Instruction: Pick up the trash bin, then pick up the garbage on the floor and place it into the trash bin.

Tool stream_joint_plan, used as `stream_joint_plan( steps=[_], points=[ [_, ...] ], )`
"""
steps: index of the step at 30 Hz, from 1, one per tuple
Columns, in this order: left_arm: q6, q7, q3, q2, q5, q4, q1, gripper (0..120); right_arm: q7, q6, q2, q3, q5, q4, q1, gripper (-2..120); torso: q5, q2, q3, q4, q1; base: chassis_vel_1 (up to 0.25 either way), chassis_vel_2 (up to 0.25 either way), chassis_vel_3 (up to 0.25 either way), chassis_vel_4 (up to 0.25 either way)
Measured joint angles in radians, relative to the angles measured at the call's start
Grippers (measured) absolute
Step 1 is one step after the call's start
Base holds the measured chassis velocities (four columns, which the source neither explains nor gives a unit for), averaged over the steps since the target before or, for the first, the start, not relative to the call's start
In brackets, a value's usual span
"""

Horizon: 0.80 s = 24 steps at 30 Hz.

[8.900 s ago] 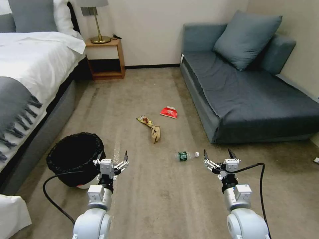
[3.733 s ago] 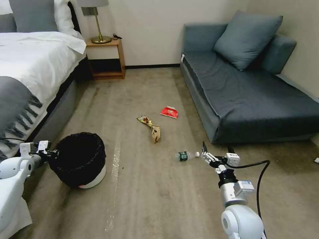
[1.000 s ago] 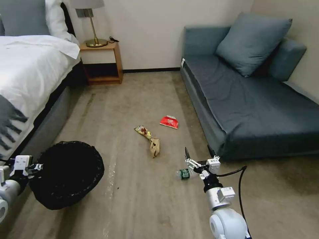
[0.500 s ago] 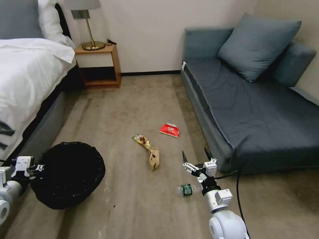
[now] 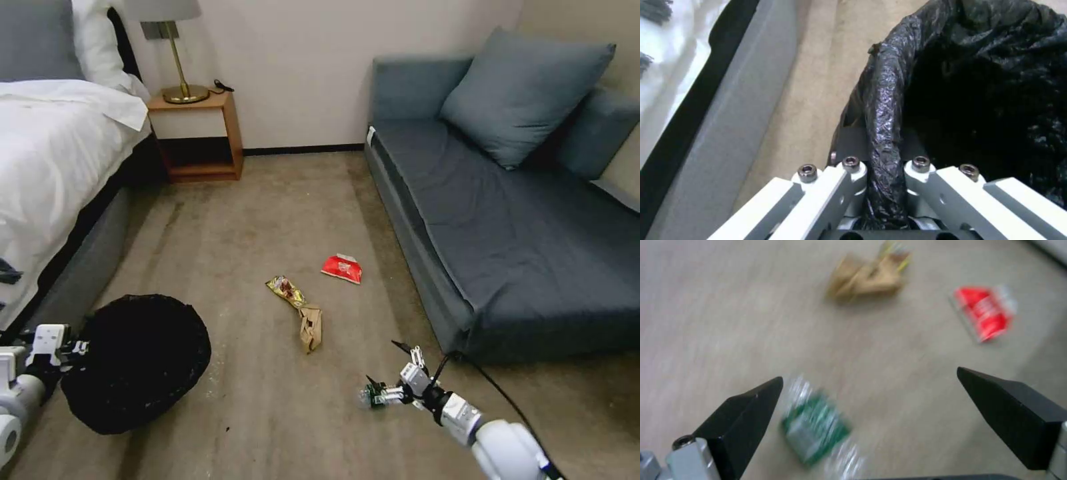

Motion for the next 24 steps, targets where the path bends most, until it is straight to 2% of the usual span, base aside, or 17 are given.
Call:
stream_joint_plan(
  steps=[1, 6, 16, 20, 24],
  points=[
    [0.000, 0.004, -0.003, -0.003, 0.004, -0.007, 0.008, 5, -0.033, 0.015, -0.030, -0.038, -0.040, -0.057, 0.036, 100, 0.0001, 0.000, 0.000, -0.0003, 0.000, 0.000, 0.000, 0.000, 0.000],
    [0.000, 0.008, -0.005, -0.014, 0.015, -0.021, 0.024, 5, -0.079, 0.046, -0.061, -0.123, -0.119, -0.176, 0.137, 100, 0.0000, 0.000, 0.000, -0.0001, 0.000, 0.000, 0.000, 0.000, 0.000],
    [0.001, 0.013, -0.004, -0.033, 0.025, -0.033, 0.038, 5, -0.091, 0.092, -0.023, -0.214, -0.234, -0.367, 0.293, 99, -0.0002, 0.000, 0.000, -0.0001, 0.000, 0.000, 0.000, 0.000, 0.000],
    [0.002, 0.013, -0.004, -0.033, 0.025, -0.034, 0.038, 5, -0.095, 0.117, -0.008, -0.225, -0.284, -0.417, 0.323, 89, -0.0003, 0.000, 0.000, 0.0000, 0.000, 0.000, 0.000, 0.000, 0.000],
    [0.003, 0.014, -0.004, -0.032, 0.025, -0.039, 0.039, 5, -0.111, 0.128, -0.003, -0.242, -0.288, -0.453, 0.344, 69, -0.0003, 0.000, 0.000, -0.0002, 0.000, 0.000, 0.000, 0.000, 0.000]
  ],
)
